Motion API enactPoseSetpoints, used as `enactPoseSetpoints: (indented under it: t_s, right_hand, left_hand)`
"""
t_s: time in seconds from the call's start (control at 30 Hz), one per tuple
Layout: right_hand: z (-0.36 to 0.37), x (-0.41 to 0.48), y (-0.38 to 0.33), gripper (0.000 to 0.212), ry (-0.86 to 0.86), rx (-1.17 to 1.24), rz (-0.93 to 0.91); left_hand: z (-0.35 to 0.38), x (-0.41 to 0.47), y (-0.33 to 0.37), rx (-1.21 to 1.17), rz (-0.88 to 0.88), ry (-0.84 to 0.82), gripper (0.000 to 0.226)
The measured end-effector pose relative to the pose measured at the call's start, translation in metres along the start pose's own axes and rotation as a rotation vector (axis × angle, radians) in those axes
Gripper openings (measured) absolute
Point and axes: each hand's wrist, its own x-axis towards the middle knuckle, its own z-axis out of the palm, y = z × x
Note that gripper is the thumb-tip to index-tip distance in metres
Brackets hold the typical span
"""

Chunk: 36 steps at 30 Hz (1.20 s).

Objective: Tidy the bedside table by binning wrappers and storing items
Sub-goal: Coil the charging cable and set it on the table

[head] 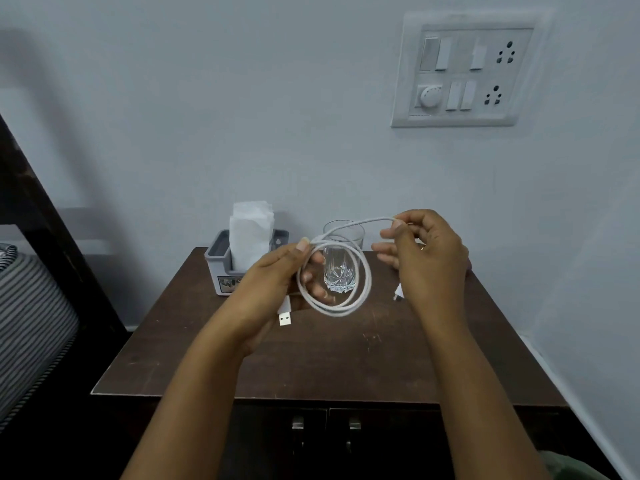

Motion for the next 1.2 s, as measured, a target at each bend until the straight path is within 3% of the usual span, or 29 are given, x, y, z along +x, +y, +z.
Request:
enactPoseSetpoints:
  t_s: [0.1, 0.2, 0.27, 0.33, 0.47, 0.57, 0.7, 0.93, 1.07, 1.2]
  right_hand:
    - [-0.002, 0.001, 0.003, 0.025, -0.21, -0.13, 0.051]
    - [0.002, 0.0, 0.007, 0.014, -0.41, -0.113, 0.111]
    - [0.008, -0.003, 0.008, 0.035, -0.514, -0.07, 0.148]
    - [0.013, -0.008, 0.009, 0.043, -0.589, -0.11, 0.068]
    - [0.018, -0.011, 0.007, 0.02, -0.499, -0.247, -0.163]
    - [0.018, -0.007, 0.008, 0.02, -0.423, -0.357, -0.232]
    - [0.014, -0.007, 0.007, 0.022, -0.352, -0.265, -0.139]
    - [0.011, -0.004, 0.003, 0.018, -0.548, 0.037, 0.067]
    - [0.016, -0.005, 0.004, 0.026, -0.492, 0.088, 0.043]
    - [0.022, -0.006, 0.008, 0.021, -0.355, -0.04, -0.058]
  left_hand:
    - [-0.003, 0.002, 0.002, -0.104, 0.027, 0.067, 0.031]
    - [-0.003, 0.002, 0.003, -0.018, 0.062, 0.104, 0.03]
    - [0.001, 0.001, 0.003, 0.078, 0.072, 0.104, 0.03]
    - [0.006, 0.0, 0.003, 0.116, 0.078, 0.095, 0.028]
    - [0.009, -0.001, 0.004, 0.076, 0.078, 0.102, 0.025]
    - [0.005, -0.001, 0.003, 0.072, 0.051, 0.074, 0.029]
    - [0.003, -0.001, 0.004, 0.114, 0.025, 0.039, 0.033]
    - [0.005, -0.001, 0.003, -0.163, 0.018, 0.095, 0.028]
    - [0.005, 0.001, 0.004, -0.297, -0.008, 0.089, 0.027]
    - [0.004, -0.001, 0.006, -0.163, -0.013, 0.086, 0.031]
